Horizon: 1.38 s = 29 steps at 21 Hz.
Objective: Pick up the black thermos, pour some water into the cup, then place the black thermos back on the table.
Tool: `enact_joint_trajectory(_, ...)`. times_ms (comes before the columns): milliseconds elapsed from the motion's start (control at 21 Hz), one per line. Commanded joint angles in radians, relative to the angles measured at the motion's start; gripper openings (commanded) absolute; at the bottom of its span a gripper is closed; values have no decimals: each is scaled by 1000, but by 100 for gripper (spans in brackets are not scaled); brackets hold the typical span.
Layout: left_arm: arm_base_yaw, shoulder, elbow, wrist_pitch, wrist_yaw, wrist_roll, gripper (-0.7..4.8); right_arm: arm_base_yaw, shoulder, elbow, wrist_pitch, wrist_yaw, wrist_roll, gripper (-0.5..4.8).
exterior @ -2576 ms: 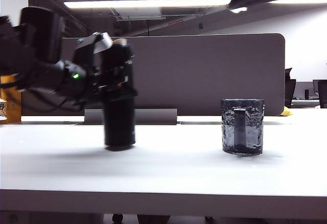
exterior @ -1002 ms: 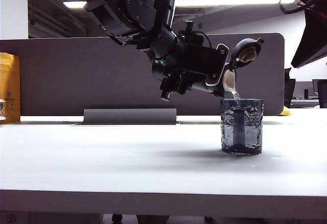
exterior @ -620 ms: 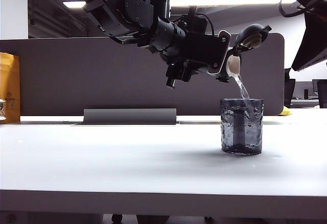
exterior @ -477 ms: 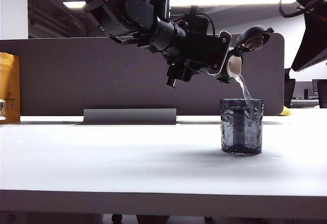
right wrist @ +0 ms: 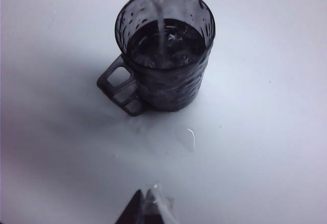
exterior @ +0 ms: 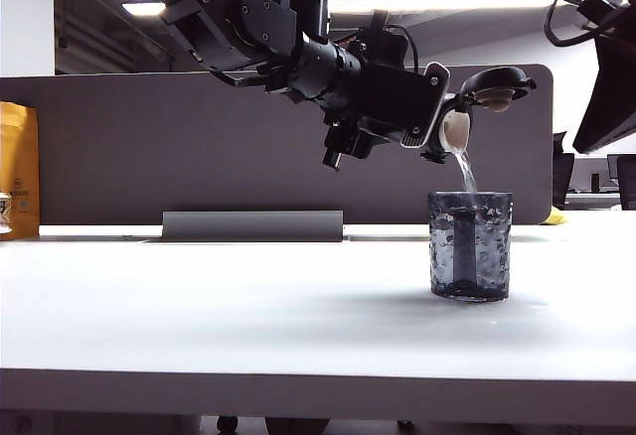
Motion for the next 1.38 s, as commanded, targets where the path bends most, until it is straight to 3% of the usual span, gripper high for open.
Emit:
enact_joint_trajectory(48, 0, -10, 10, 59, 17, -2, -6, 2, 0, 5, 6, -5, -3, -1)
enact_joint_trajectory(429, 0, -10, 9, 53, 13, -37, -6, 2, 0, 5, 8, -5, -3, -1)
enact_joint_trajectory(572, -1, -10, 9, 50, -4, -291, -6, 2, 0, 5, 10, -5, -3, -1)
enact_joint_trajectory(716, 0, -10, 9, 19, -124, -489, -6, 2, 0, 5, 10, -5, -3, -1)
enact_joint_trajectory(859, -2, -11, 9, 2, -244, -827, -5, 2, -4, 5, 57, -98, 6, -2)
enact_joint_trajectory(1002, -9, -56, 8, -45, -368, -1247, -6, 2, -42, 5, 126, -140, 59, -2)
enact_joint_trajectory(1097, 0, -145, 8, -153, -364, -1496, -6, 2, -88, 5, 175, -140, 59, -2)
enact_joint_trajectory(1193, 34, -248, 7, -284, -353, -1648, -6, 2, -114, 5, 253, -153, 137, -2)
enact_joint_trajectory(1288, 121, -371, -34, -388, -204, -1788, -6, 16, -102, 5, 379, -216, 211, -2)
enact_joint_trajectory(1383, 217, -480, -158, -295, -48, -1834, -6, 96, -71, 26, 426, -139, 230, -2)
